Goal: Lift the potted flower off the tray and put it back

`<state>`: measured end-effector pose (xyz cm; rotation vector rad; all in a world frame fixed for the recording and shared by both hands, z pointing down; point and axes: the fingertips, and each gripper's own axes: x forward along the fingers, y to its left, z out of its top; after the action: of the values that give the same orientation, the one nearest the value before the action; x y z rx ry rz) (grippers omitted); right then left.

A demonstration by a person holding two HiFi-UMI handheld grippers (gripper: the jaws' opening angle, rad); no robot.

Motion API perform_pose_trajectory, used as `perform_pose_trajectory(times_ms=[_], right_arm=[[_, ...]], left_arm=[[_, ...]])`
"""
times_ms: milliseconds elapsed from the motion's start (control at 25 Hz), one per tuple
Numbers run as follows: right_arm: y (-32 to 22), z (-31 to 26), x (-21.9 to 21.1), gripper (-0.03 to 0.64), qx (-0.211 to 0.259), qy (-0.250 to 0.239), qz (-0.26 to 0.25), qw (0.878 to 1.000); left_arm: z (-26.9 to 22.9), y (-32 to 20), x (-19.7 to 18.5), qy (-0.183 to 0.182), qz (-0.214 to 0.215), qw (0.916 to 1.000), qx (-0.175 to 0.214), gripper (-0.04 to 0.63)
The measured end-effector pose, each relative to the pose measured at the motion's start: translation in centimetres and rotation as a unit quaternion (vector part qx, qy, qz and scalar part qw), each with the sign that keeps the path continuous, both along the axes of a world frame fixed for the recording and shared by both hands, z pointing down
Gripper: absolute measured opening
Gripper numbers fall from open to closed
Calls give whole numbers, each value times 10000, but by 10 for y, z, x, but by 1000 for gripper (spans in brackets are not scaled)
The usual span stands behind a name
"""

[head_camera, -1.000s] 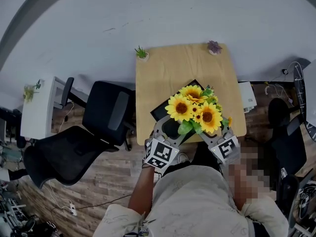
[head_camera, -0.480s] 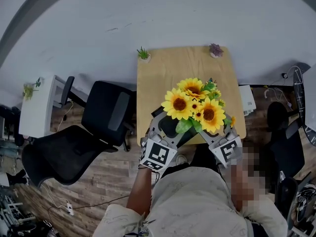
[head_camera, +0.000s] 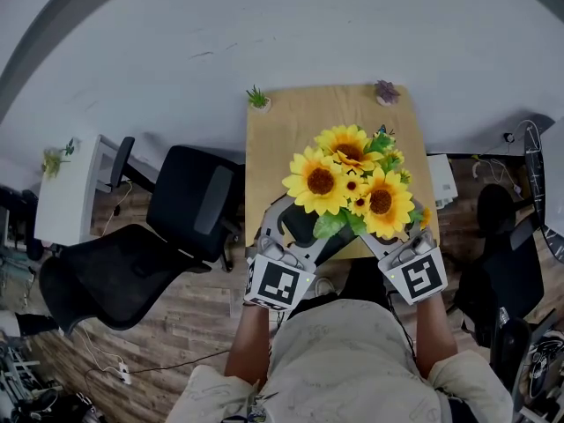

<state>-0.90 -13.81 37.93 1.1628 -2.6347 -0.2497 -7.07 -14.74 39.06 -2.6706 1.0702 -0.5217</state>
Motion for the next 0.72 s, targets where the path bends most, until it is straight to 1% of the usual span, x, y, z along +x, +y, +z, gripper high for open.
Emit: perform_pose_trajectory(times_ms=[280, 480, 720], right_arm=[[7, -31, 12, 305, 422, -5, 14, 9991], [14, -61, 13, 305, 812, -158, 34, 9966], [17, -76, 11, 305, 1120, -185, -1, 9935]], left_arm=[[-30, 7, 12, 43, 24, 9995, 324, 262], [-60, 12, 16, 271, 53, 9975, 658, 262], [-73, 14, 15, 355, 83, 9950, 932, 262]])
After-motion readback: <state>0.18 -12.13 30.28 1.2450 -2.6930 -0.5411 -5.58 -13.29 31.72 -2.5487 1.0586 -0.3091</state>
